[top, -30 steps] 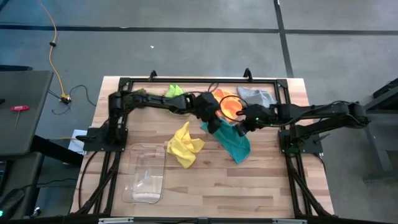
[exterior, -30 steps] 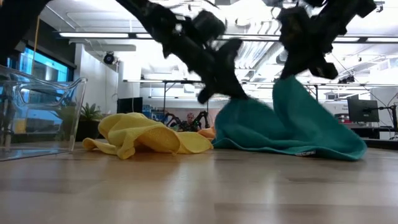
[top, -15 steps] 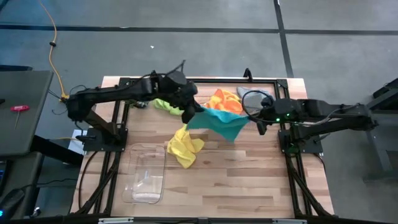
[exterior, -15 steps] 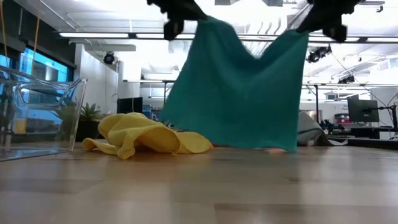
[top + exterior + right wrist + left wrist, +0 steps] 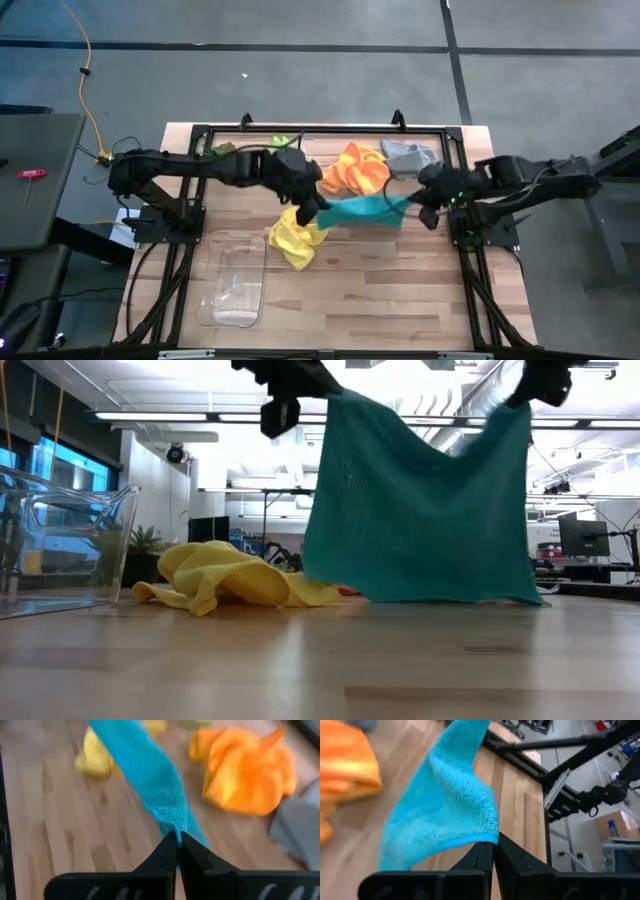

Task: Fold microfiber towels
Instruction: Fold the blue towel

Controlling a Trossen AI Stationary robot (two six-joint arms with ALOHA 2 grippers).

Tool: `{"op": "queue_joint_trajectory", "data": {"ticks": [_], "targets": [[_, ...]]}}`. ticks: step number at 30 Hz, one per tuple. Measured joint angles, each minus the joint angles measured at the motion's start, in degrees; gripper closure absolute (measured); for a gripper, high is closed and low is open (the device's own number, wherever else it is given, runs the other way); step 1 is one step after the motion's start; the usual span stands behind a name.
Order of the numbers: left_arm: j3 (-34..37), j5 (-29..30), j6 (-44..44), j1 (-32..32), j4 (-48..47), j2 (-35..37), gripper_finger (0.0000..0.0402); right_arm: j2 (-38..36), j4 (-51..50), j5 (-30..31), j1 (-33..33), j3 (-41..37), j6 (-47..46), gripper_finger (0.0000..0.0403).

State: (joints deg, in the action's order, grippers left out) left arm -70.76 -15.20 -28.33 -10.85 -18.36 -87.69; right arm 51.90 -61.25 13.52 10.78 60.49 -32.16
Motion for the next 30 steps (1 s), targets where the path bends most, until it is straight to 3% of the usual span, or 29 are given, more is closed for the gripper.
{"op": "queue_joint_trajectory", "data": {"ticks": [5,9,21,30], "targets": [[3.35,0.53,-1.87,1.57,2.63,-0.08,0.0402,0.79,-9.4,2.27,7.27,-0.59,-7.25,0.0403],[3.53,0.41,-2.04,-1.36,4.96,-0.08,0.0402,-0.82,-15.87,4.5,10.55,-0.59,-12.17,0.0403],[1.34,-4.82,1.64,-11.77,12.83,-0.08,0.0401,-3.36,-23.1,14.06,11.0,3.52,-12.88,0.0403],[-0.29,0.03,9.56,-6.41,11.65,-0.8,0.0401,0.47,-26.68,17.55,11.32,9.27,-9.78,0.0403]]}}
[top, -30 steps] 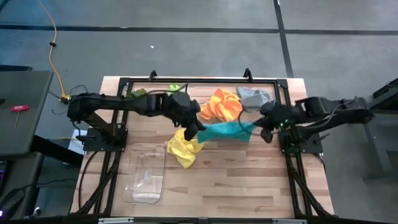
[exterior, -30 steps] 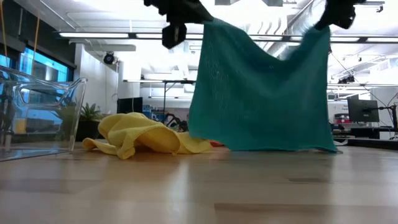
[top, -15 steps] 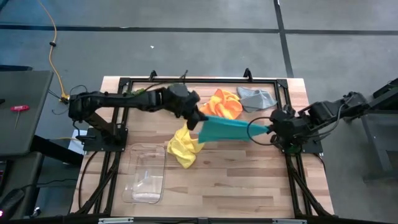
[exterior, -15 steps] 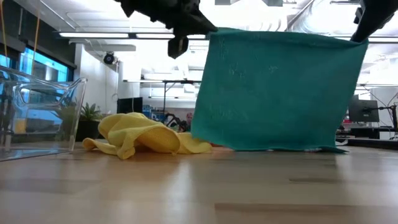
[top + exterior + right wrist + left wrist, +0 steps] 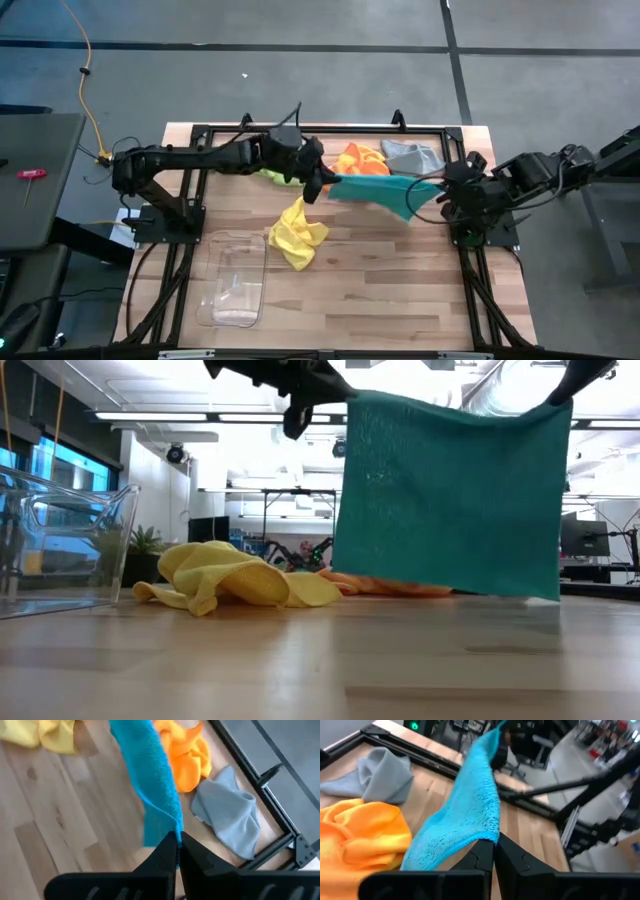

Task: Fold microfiber towels
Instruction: Fold the blue towel

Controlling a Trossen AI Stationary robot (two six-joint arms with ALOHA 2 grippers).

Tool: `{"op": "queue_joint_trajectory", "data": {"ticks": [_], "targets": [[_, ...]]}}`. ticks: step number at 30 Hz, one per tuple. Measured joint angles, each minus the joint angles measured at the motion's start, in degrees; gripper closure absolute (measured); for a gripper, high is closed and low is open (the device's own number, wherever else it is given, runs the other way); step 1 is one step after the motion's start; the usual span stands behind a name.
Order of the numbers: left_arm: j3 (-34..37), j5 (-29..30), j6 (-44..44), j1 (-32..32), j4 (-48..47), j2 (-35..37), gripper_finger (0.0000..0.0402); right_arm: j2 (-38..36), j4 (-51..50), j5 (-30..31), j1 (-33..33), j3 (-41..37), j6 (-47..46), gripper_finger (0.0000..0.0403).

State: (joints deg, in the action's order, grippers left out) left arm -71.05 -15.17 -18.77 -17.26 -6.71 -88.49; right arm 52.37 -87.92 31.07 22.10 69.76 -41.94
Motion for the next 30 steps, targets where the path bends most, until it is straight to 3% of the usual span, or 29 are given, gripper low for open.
{"op": "queue_joint_trajectory", "data": {"ticks": [6,14,19,24,30], "targets": [[0.0,3.53,-0.47,7.51,-1.1,-0.84,0.0401,6.32,1.22,-6.08,4.02,-3.24,-1.69,0.0403],[0.09,6.95,-6.31,15.35,-0.76,-7.19,0.0401,10.78,10.65,-13.54,15.15,-9.84,-13.53,0.0403],[-0.04,5.72,-14.04,19.64,4.68,-15.03,0.0401,12.78,17.6,-15.99,21.62,-13.63,-20.88,0.0403],[0.01,0.82,-22.45,23.18,11.98,-22.09,0.0401,15.86,25.7,-19.09,25.96,-16.48,-26.45,0.0403],[0.02,-0.41,-29.43,26.29,12.97,-25.94,0.0401,20.97,37.02,-24.0,30.09,-18.93,-31.61,0.0403]]}}
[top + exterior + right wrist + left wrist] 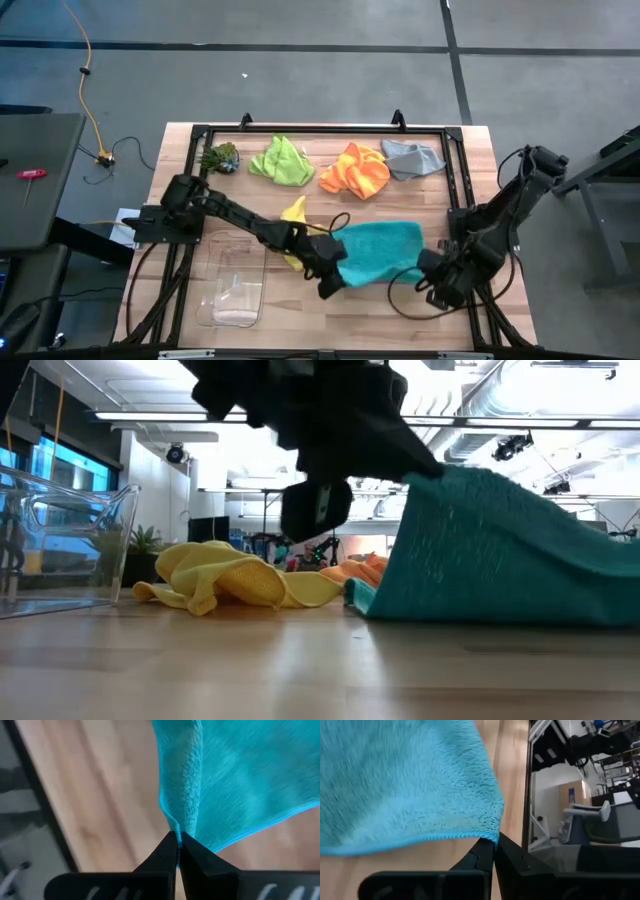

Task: Fold microfiber towels
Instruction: Fold the blue towel

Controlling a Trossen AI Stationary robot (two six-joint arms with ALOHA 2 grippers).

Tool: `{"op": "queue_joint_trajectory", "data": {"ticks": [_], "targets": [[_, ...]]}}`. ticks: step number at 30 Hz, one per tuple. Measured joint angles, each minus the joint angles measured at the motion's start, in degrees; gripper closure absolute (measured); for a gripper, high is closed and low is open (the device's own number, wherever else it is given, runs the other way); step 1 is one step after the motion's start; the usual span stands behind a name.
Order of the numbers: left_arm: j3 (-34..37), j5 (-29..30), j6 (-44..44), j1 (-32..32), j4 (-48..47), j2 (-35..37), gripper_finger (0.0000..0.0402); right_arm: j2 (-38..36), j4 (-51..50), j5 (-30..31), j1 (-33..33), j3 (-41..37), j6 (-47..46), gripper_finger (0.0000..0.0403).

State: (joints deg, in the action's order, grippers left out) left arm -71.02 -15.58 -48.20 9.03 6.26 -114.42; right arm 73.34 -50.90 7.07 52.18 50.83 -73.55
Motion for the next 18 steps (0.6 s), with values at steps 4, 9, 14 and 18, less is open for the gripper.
{"op": "queue_joint_trajectory", "data": {"ticks": [4,9,14,18], "targets": [[0.0,-0.5,-3.6,1.92,0.68,-0.44,0.0401,3.2,4.82,-5.61,2.31,-0.02,-2.27,0.0403],[0.0,-0.48,-4.62,3.64,1.04,-0.44,0.0401,4.98,8.52,-8.66,5.88,-0.02,-5.69,0.0403],[0.0,-3.08,-6.73,3.09,1.0,-0.44,0.0401,4.99,11.41,-9.85,7.03,-0.02,-7.45,0.0403],[0.0,-8.22,-8.02,0.26,1.06,-0.44,0.0401,4.96,10.28,-11.6,6.2,-0.02,-7.43,0.0403]]}}
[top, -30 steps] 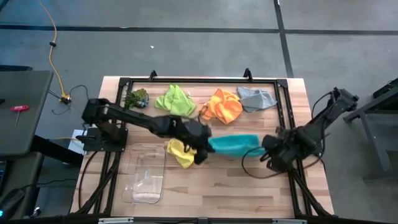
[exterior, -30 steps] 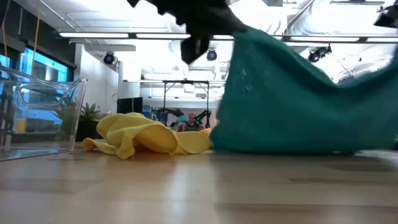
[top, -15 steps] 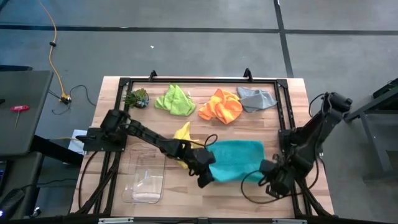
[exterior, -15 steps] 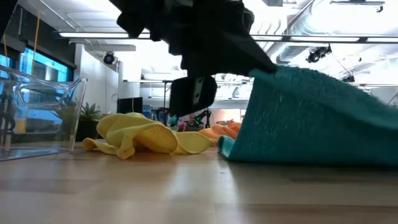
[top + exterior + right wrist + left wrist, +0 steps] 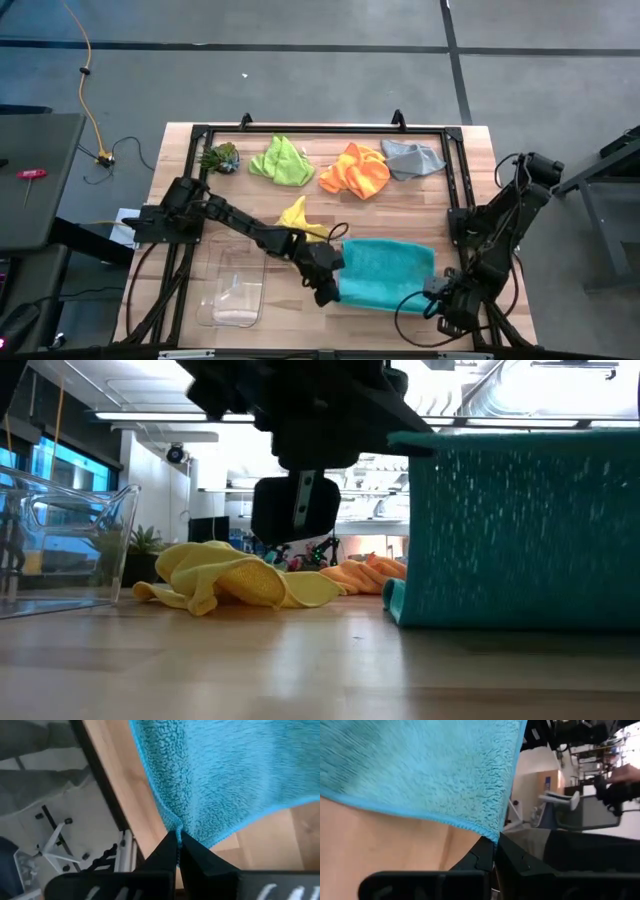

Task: Fold microfiber towels
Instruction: Fold the blue towel

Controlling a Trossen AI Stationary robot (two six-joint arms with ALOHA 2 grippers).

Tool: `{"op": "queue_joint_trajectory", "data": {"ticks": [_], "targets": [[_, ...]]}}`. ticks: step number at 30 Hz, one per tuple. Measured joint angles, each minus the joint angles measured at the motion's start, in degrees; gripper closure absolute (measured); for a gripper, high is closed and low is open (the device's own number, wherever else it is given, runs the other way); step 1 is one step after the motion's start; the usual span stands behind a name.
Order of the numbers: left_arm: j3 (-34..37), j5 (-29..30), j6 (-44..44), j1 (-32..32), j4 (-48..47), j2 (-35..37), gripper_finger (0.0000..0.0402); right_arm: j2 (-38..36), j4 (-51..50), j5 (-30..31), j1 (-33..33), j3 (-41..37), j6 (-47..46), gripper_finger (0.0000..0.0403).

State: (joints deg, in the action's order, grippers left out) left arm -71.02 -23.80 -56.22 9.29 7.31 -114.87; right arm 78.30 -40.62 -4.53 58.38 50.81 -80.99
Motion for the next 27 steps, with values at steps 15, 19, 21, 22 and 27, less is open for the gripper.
{"op": "queue_joint_trajectory", "data": {"ticks": [15,19,21,22,27], "targets": [[0.0,-3.96,1.85,-9.92,-0.31,0.0,0.0401,-10.08,-18.0,6.05,-6.75,0.0,-3.37,0.0403],[0.0,-1.5,2.85,-10.13,-0.55,0.0,0.0401,-11.6,-23.25,6.56,-9.02,0.0,-3.83,0.0403],[0.0,-0.15,2.86,-10.13,-0.66,0.0,0.0401,-11.72,-25.04,6.94,-10.26,0.0,-3.5,0.0403],[0.0,0.2,2.86,-10.13,-0.66,0.0,0.0401,-11.73,-25.13,6.92,-10.99,-0.21,-2.89,0.0403],[0.0,2.67,2.86,-10.13,-1.32,0.0,0.0401,-11.74,-21.25,4.43,-14.65,-5.22,-3.05,0.0403]]}}
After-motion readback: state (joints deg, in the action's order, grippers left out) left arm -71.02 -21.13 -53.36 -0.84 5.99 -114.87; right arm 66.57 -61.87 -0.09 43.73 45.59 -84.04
